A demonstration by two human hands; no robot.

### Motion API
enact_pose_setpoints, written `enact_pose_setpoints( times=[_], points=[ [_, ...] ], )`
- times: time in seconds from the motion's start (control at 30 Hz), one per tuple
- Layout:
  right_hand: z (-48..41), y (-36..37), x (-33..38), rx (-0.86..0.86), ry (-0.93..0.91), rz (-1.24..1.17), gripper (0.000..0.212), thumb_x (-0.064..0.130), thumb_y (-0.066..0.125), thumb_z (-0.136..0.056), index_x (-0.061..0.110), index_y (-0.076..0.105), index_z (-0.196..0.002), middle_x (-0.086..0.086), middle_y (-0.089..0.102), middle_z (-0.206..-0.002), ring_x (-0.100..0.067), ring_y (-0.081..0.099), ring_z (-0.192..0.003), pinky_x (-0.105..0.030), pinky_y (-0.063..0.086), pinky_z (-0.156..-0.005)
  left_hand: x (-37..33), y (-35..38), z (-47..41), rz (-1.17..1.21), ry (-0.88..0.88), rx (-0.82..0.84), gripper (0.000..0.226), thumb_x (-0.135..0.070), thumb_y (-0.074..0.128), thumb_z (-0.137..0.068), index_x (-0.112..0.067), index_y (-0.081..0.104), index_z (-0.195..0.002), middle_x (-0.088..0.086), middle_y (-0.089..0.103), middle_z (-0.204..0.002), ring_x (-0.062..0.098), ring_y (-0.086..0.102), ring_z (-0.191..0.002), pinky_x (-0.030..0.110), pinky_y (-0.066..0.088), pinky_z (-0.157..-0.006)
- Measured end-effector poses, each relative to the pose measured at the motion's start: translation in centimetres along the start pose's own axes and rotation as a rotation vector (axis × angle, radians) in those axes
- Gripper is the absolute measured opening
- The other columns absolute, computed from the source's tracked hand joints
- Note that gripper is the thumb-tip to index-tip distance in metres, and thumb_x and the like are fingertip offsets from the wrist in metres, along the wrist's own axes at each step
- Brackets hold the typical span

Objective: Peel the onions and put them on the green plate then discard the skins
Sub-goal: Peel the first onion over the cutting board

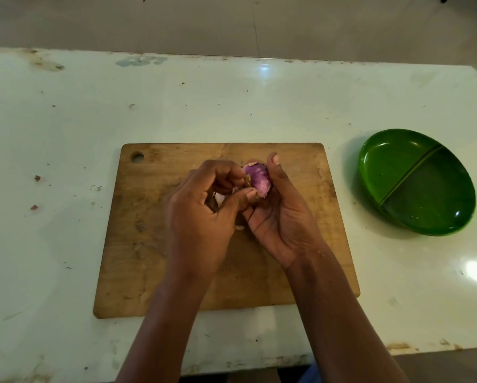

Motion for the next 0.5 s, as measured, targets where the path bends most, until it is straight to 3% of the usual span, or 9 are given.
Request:
enact_pose_setpoints(
  times=[0.1, 0.27, 0.4, 0.5],
  points=[
    [0.0, 0.2, 0.0, -0.002, -0.017, 0.024, 0.054, 0.033, 0.084, -0.062, -0.001, 0.061, -0.098, -0.016, 0.065, -0.090, -0.020, 0.064, -0.079, -0.024, 0.056, -0.066, 0.0, -0.3, -0.1, 0.017, -0.045, 0.012, 0.027, -0.009, 0.081, -0.068, -0.019, 0.063, -0.085, -0.009, 0.067, -0.083, 0.008, 0.066, -0.073, 0.025, 0.056, -0.066],
    [0.4, 0.8, 0.3, -0.043, -0.020, 0.067, 0.027, 0.026, 0.063, -0.078, 0.002, 0.059, -0.090, -0.010, 0.064, -0.081, -0.015, 0.057, -0.075, -0.019, 0.051, -0.060, 0.1, -0.6, -0.2, 0.004, -0.076, 0.041, 0.024, -0.010, 0.081, -0.067, -0.021, 0.065, -0.082, -0.014, 0.067, -0.079, 0.004, 0.066, -0.073, 0.017, 0.053, -0.066],
    [0.5, 1.0, 0.3, -0.049, -0.028, 0.065, 0.024, 0.025, 0.060, -0.080, 0.003, 0.059, -0.090, -0.011, 0.063, -0.081, -0.016, 0.057, -0.075, -0.018, 0.051, -0.057, 0.0, -0.4, -0.1, -0.004, -0.077, 0.055, 0.023, -0.008, 0.079, -0.070, -0.019, 0.065, -0.084, -0.014, 0.067, -0.081, 0.002, 0.066, -0.075, 0.011, 0.050, -0.066],
    [0.4, 0.7, 0.3, -0.045, -0.031, 0.054, 0.032, 0.028, 0.064, -0.080, 0.001, 0.059, -0.097, -0.014, 0.063, -0.089, -0.022, 0.060, -0.087, -0.027, 0.054, -0.073, -0.1, -0.1, 0.0, 0.034, -0.074, 0.045, 0.022, -0.005, 0.077, -0.073, -0.016, 0.064, -0.086, -0.010, 0.068, -0.084, 0.005, 0.066, -0.076, 0.013, 0.051, -0.066]
  ],
)
Point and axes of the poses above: each hand's wrist, its own z-axis away from the middle knuckle, its own y-axis out of the palm, x = y × z, the point moved 1 cm from there along -z, towards the middle knuckle
